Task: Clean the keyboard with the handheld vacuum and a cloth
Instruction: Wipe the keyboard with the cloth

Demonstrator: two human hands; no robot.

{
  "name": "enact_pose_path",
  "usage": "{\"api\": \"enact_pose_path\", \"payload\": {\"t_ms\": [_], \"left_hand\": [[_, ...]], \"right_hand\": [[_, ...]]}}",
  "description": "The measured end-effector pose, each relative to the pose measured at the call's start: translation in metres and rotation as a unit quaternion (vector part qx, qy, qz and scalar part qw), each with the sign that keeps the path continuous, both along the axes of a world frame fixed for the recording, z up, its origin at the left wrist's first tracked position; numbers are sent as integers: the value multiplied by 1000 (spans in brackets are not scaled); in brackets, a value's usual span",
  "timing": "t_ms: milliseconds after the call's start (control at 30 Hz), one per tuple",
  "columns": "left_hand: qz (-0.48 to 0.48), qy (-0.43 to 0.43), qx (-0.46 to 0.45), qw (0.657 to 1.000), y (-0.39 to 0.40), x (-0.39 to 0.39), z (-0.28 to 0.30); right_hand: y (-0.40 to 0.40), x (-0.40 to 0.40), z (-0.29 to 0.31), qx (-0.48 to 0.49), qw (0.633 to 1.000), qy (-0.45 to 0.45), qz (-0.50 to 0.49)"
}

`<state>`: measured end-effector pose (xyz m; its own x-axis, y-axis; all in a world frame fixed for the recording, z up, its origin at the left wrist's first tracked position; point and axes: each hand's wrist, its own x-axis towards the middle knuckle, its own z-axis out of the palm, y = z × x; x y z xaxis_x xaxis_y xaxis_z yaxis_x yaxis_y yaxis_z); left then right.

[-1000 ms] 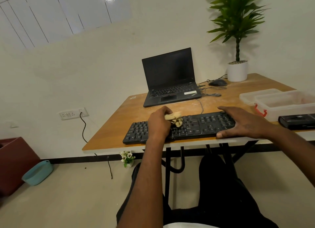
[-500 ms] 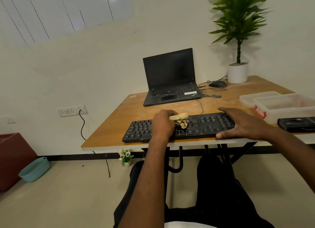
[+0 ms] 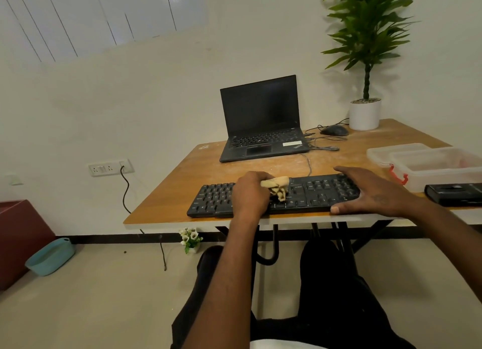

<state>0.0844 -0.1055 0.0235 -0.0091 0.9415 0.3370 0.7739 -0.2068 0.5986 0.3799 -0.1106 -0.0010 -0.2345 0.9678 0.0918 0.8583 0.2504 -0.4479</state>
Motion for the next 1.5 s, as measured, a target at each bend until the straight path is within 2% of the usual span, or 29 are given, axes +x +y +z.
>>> {"api": "enact_pose_path", "payload": {"t_ms": [133, 433, 667, 767, 967, 1300, 1500], "left_hand": [[-25, 1, -13, 1000, 1, -2, -1], [92, 24, 9, 995, 3, -32, 0], [-43, 21, 1, 999, -6, 11, 4], [-32, 16, -3, 999, -3, -2, 4], [59, 13, -12, 998, 4, -50, 3], [-37, 18, -2, 999, -3, 5, 0], [74, -6, -9, 997, 5, -51, 0]], "right_hand": [[0, 1, -1, 3, 1000, -5, 0], [-2, -2, 1, -2, 1000, 4, -1], [-1, -1, 2, 2, 1000, 1, -2], [-2, -1, 0, 3, 1000, -1, 0], [-3, 0, 1, 8, 1000, 5, 1], [0, 1, -1, 5, 1000, -3, -1], [-1, 0, -1, 6, 1000, 9, 3]]}}
